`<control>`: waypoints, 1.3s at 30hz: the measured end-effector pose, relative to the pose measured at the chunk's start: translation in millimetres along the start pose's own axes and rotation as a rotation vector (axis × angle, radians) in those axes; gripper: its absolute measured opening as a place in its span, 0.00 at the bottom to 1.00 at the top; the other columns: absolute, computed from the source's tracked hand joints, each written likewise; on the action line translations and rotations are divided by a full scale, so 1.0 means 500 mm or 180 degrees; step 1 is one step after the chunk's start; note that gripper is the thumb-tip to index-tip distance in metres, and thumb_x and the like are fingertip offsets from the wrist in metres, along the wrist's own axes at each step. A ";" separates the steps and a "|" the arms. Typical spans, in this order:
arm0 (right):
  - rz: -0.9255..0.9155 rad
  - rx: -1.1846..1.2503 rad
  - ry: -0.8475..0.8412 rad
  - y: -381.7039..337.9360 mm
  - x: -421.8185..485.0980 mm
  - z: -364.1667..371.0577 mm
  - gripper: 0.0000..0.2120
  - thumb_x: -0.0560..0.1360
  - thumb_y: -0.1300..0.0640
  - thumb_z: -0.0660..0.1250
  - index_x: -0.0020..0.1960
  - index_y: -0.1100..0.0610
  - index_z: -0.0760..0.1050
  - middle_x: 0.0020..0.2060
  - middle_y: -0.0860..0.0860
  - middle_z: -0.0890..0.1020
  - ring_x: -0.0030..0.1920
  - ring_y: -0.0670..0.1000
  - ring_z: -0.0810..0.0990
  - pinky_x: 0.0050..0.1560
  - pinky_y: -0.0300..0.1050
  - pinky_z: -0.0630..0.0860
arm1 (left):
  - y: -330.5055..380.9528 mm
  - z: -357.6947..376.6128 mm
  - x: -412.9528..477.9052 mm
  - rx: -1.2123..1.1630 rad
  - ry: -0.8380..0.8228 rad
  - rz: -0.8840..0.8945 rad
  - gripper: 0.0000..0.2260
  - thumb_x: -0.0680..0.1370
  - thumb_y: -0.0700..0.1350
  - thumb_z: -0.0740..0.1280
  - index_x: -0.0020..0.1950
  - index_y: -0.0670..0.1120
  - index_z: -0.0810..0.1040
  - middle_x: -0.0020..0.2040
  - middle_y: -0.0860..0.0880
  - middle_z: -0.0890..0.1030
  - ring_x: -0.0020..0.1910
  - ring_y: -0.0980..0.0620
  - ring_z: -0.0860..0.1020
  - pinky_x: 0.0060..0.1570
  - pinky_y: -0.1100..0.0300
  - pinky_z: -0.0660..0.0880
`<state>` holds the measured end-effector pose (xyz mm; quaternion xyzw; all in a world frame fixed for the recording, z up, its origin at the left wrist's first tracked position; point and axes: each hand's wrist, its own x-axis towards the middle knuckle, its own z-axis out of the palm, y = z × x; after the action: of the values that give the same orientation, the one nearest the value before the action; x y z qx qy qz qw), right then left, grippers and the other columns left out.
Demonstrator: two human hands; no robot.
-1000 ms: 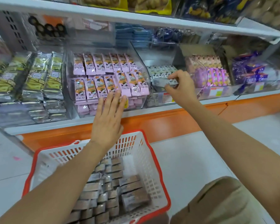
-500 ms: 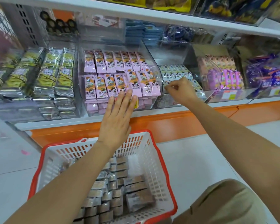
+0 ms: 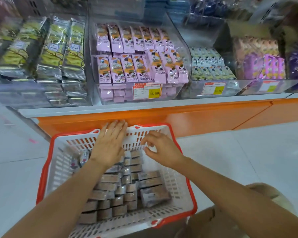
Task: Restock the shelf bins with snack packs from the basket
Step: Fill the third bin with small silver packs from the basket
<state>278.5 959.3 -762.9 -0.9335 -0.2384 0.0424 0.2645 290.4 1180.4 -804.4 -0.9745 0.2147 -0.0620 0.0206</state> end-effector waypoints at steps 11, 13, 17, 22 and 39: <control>-0.0273 -0.1033 -0.2833 0.071 -0.108 0.243 0.16 0.77 0.51 0.68 0.61 0.55 0.74 0.57 0.55 0.76 0.54 0.53 0.76 0.54 0.49 0.73 | -0.021 0.128 -0.040 -0.0164 -0.0270 -0.0299 0.43 0.70 0.46 0.71 0.79 0.41 0.52 0.79 0.41 0.60 0.78 0.38 0.58 0.74 0.36 0.54; 0.0193 -0.0673 -0.2535 0.052 -0.103 0.242 0.06 0.79 0.53 0.65 0.45 0.53 0.76 0.43 0.52 0.79 0.41 0.46 0.79 0.43 0.42 0.77 | -0.019 0.131 -0.038 -0.0178 -0.0292 -0.0313 0.43 0.70 0.45 0.70 0.80 0.41 0.52 0.79 0.41 0.59 0.78 0.38 0.57 0.75 0.36 0.53; -0.0137 -0.0740 -0.2671 0.052 -0.096 0.221 0.12 0.79 0.53 0.65 0.59 0.59 0.77 0.50 0.57 0.82 0.48 0.56 0.82 0.42 0.41 0.76 | -0.023 0.134 -0.038 -0.0062 -0.0348 -0.0315 0.42 0.70 0.46 0.71 0.80 0.41 0.54 0.79 0.42 0.59 0.78 0.39 0.57 0.75 0.38 0.50; 0.0141 -0.0678 -0.2345 0.055 -0.067 0.147 0.25 0.74 0.56 0.70 0.69 0.54 0.68 0.57 0.54 0.73 0.54 0.56 0.75 0.43 0.43 0.64 | -0.012 0.076 -0.033 0.0203 -0.0537 -0.0313 0.37 0.80 0.53 0.61 0.80 0.42 0.42 0.81 0.44 0.49 0.80 0.42 0.48 0.76 0.39 0.39; 0.0043 0.0541 0.2749 -0.020 -0.045 -0.406 0.08 0.72 0.61 0.67 0.47 0.52 0.69 0.41 0.47 0.73 0.41 0.46 0.73 0.42 0.41 0.71 | 0.045 -0.194 0.100 0.0073 0.1332 -0.0122 0.41 0.72 0.41 0.66 0.81 0.41 0.49 0.81 0.42 0.50 0.80 0.43 0.48 0.77 0.44 0.37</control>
<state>296.3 860.0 -585.1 -0.8420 -0.0955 -0.3305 0.4155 313.5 1137.5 -704.3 -0.9440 0.1950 -0.2659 -0.0146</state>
